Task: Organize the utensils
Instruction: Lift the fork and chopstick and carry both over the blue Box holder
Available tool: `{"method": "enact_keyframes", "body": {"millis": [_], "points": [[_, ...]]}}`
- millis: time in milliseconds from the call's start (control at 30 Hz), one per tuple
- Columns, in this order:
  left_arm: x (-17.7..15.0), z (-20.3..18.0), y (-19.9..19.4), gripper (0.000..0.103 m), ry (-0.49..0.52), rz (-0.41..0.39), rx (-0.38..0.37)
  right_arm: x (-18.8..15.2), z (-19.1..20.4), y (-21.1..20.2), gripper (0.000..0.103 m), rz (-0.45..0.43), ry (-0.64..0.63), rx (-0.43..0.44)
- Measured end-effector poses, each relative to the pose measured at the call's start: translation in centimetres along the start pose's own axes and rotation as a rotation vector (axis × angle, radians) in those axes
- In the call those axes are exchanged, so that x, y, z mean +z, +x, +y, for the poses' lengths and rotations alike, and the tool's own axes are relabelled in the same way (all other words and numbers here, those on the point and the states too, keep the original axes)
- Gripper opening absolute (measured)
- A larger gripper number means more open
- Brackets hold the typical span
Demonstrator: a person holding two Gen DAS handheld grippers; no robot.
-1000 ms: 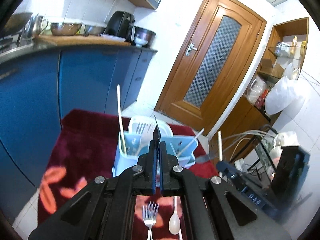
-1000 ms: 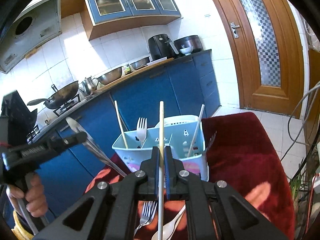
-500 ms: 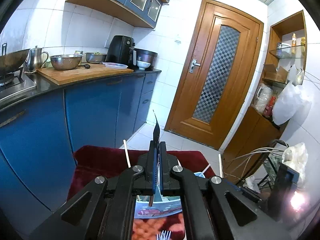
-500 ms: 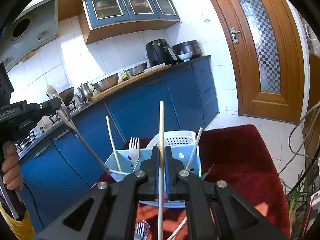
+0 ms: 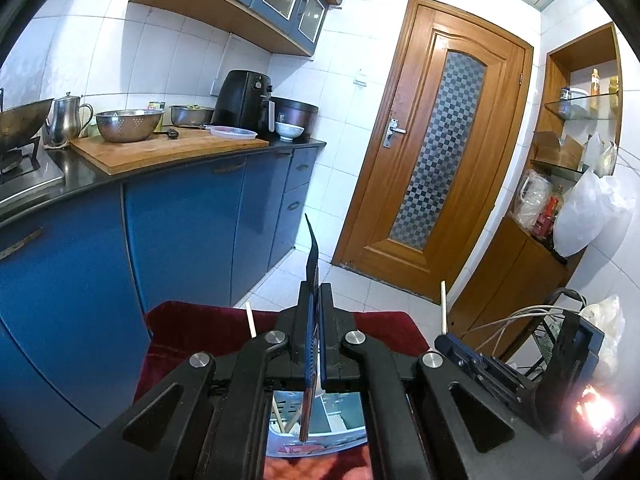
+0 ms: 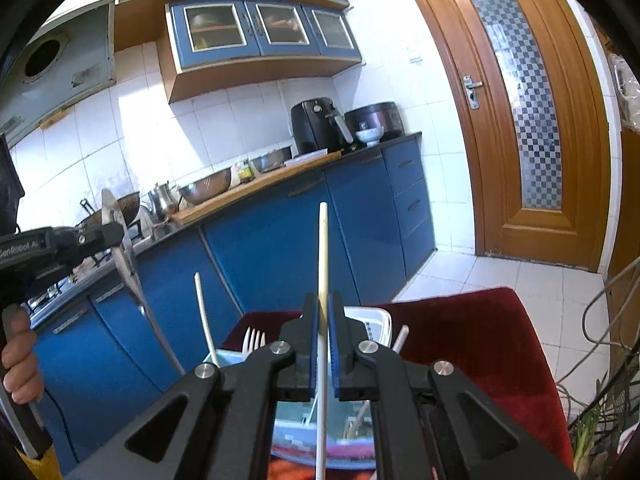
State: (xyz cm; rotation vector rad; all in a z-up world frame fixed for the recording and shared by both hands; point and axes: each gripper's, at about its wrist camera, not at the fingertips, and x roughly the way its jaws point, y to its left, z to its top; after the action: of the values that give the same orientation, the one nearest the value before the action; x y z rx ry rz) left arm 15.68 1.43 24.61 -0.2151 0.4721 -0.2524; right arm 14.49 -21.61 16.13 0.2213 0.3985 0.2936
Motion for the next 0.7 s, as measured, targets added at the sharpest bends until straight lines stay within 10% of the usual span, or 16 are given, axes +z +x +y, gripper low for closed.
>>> {"method": "enact_keyframes", "body": {"millis": [700], "points": [[-3.9,-0.3,5.5,0.000,0.049,0.064,0.021,-1.6,-0.7,5.1,0.006,-0.148,-0.048,-0.075]]}}
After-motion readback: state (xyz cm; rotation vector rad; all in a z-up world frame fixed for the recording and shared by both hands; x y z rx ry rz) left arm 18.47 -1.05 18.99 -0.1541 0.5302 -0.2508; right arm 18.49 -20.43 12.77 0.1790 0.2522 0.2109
